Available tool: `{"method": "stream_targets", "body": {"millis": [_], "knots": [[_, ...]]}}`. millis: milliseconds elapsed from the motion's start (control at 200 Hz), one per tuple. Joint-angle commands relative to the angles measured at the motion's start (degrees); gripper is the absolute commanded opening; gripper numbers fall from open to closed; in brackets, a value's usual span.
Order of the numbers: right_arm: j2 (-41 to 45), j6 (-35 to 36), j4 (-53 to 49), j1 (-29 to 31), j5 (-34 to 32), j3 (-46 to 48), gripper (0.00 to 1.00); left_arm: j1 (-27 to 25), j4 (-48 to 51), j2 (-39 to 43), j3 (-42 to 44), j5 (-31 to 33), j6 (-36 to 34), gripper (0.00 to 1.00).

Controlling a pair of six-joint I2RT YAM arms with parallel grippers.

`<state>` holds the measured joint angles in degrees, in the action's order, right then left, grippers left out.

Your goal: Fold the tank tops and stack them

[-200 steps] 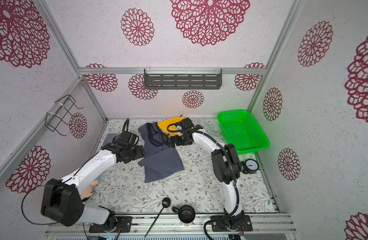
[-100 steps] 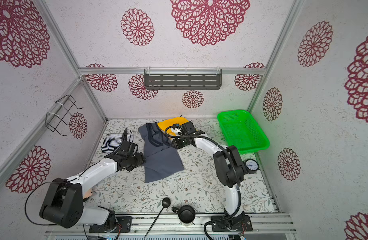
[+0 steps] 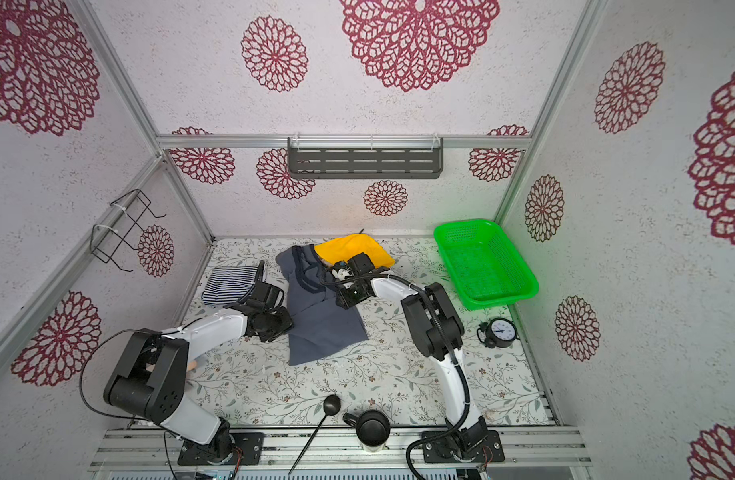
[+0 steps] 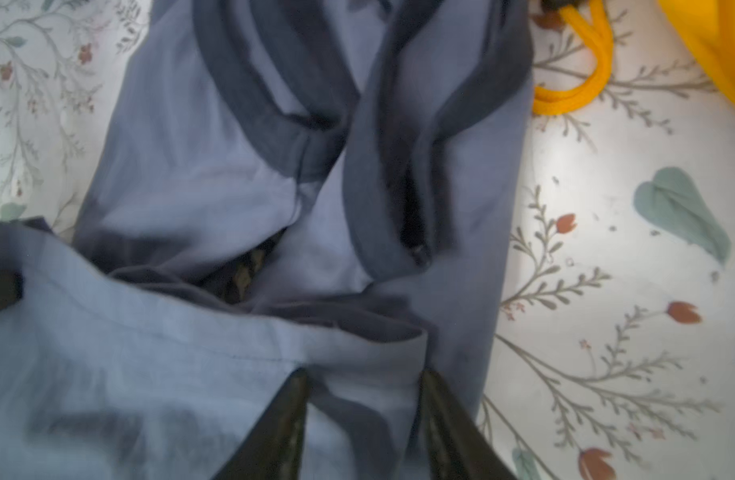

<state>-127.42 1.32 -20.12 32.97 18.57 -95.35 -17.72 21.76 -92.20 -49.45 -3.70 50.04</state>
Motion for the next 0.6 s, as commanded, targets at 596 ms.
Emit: {"method": "stream_targets", "body": {"millis": [596], "knots": [[12.63, -2.61, 11.14, 1.9, -6.3, 6.48, 0.0, 0.1, 7.87, 8.01, -8.42, 4.84, -5.08, 0.0]]}}
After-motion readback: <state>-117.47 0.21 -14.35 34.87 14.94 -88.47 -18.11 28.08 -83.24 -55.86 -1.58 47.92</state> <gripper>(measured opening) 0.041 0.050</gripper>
